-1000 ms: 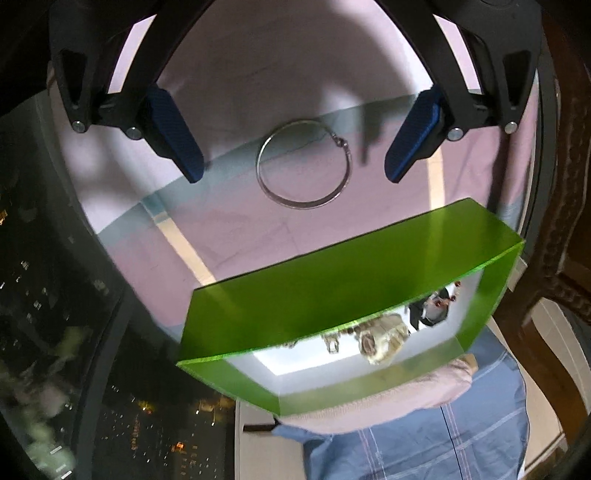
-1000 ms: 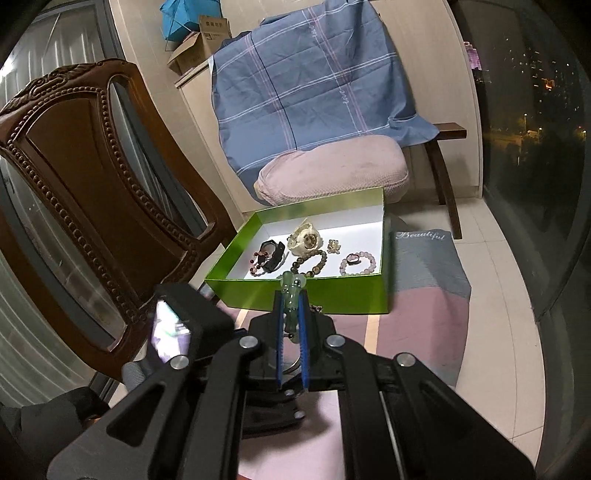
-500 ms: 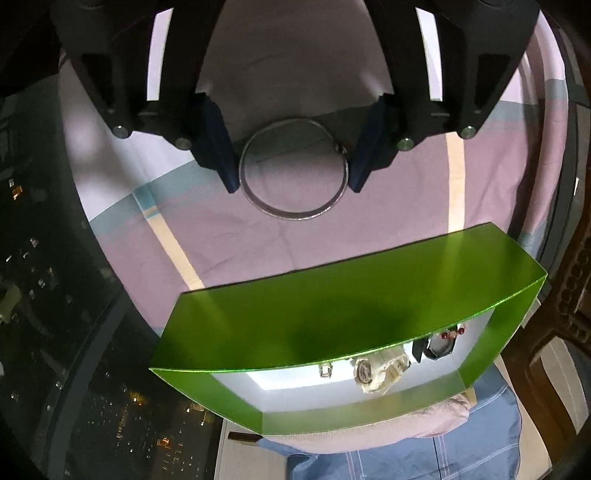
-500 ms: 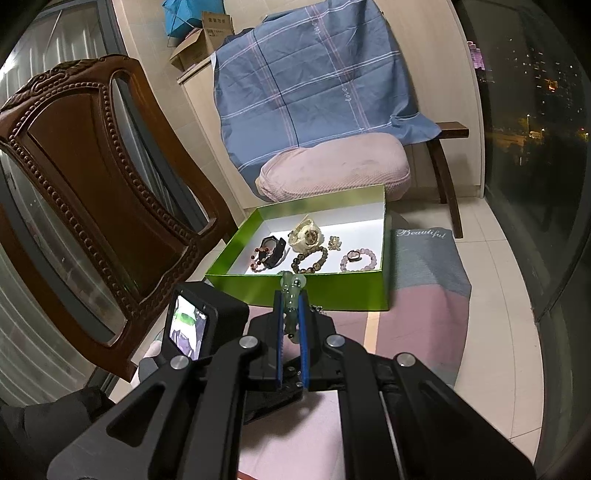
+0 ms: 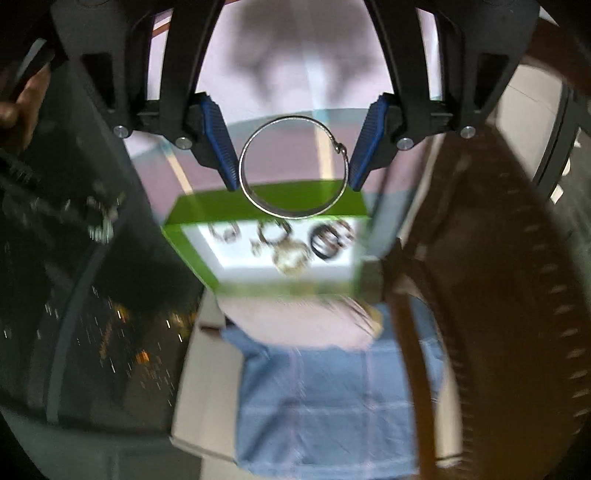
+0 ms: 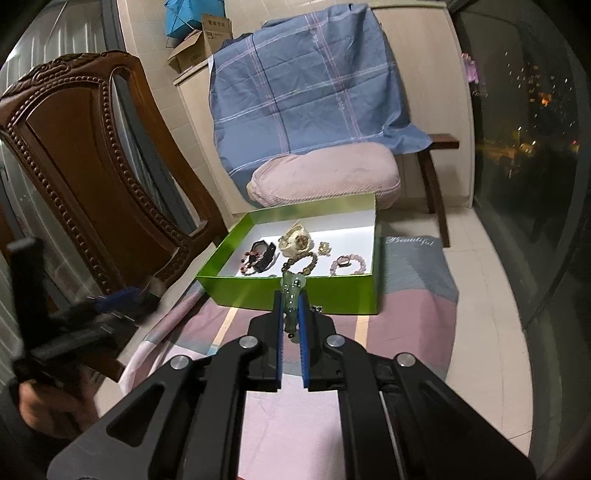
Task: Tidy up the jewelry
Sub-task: 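Carry the silver bangle and green charm over the green box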
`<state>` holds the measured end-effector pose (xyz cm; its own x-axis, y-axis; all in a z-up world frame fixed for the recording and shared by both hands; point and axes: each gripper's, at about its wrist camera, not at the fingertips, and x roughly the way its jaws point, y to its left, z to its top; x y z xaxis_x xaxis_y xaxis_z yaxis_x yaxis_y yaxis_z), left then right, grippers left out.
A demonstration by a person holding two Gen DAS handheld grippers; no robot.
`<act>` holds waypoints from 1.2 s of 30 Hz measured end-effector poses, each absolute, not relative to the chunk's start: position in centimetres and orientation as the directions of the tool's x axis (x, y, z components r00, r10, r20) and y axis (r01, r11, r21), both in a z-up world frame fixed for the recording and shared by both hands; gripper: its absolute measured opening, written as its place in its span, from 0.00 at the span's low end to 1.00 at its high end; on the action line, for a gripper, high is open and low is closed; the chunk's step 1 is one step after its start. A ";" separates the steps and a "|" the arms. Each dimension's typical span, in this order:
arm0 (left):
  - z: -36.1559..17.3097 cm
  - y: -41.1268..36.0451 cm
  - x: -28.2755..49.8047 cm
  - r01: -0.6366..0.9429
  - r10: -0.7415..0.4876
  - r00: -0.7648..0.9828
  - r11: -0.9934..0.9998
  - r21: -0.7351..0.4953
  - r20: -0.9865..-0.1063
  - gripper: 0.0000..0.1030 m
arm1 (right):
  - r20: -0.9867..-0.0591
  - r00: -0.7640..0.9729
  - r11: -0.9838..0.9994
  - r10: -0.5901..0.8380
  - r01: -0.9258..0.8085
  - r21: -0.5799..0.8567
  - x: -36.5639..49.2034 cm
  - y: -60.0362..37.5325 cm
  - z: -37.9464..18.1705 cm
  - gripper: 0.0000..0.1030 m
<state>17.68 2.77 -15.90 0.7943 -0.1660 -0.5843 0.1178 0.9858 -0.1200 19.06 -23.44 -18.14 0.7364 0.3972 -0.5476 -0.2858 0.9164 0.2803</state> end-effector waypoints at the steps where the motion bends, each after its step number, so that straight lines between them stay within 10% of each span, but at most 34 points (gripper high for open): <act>1: -15.8 3.2 17.2 0.107 -0.156 0.809 0.987 -0.119 -0.567 0.58 | -0.545 0.744 0.920 0.388 -0.281 0.272 18.9 -23.4 -18.2 0.08; 24: -16.1 3.6 17.7 0.104 -0.201 0.806 0.974 -0.201 -0.557 0.59 | -0.565 0.743 0.933 0.359 -0.271 0.237 19.4 -21.9 -19.1 0.08; 36: -13.9 0.3 33.0 0.116 -0.227 0.733 0.971 -0.211 -0.641 0.59 | -0.580 0.733 0.934 0.355 -0.260 0.243 33.8 -20.8 -16.2 0.08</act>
<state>33.01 0.31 -13.88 0.7333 -0.2267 -0.6410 0.1157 0.9706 -0.2110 33.79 -20.80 -16.15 0.7333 0.3552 -0.5797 -0.2604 0.9344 0.2432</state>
